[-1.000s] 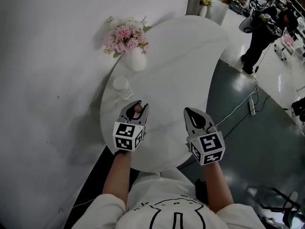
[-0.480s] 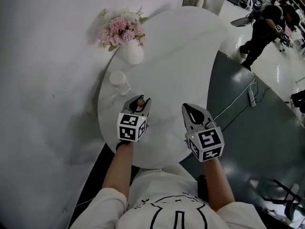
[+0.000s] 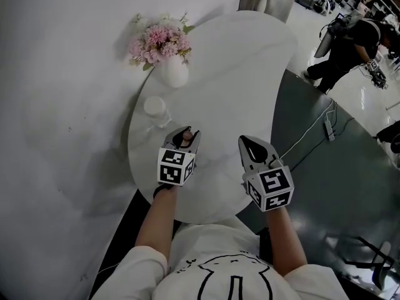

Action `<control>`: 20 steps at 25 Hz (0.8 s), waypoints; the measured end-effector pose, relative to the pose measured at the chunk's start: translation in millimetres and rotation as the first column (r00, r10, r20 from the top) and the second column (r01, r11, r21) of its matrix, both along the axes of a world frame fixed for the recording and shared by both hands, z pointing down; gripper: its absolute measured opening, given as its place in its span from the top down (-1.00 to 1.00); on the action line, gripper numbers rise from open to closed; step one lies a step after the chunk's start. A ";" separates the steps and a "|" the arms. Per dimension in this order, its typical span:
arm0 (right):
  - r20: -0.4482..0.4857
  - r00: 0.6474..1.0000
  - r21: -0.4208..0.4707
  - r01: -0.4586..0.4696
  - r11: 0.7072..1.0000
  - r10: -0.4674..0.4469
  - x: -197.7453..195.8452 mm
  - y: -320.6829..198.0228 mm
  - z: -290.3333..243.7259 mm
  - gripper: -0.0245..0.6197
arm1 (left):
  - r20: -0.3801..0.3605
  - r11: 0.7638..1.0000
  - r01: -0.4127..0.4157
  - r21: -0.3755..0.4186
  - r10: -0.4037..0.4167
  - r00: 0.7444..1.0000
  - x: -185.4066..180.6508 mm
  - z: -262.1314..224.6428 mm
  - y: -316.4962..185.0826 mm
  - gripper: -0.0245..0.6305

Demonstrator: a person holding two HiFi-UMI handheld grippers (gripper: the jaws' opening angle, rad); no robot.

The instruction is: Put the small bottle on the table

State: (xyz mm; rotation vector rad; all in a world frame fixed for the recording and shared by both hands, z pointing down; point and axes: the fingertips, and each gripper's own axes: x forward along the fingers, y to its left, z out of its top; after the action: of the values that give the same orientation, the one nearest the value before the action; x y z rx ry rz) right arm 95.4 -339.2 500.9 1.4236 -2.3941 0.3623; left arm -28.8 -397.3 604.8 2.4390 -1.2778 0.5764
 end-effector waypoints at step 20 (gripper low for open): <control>0.013 1.000 0.005 0.012 1.000 -0.012 -2.2 11.9 -3.6 0.94 | 0.061 1.000 -0.022 0.021 0.021 0.998 7.3 5.8 10.0 0.53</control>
State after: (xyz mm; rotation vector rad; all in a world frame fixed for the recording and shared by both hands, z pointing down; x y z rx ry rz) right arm 93.3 -327.2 497.3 1.4124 -2.4147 0.3638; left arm -21.6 -387.3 610.6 2.4729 -1.2889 0.6501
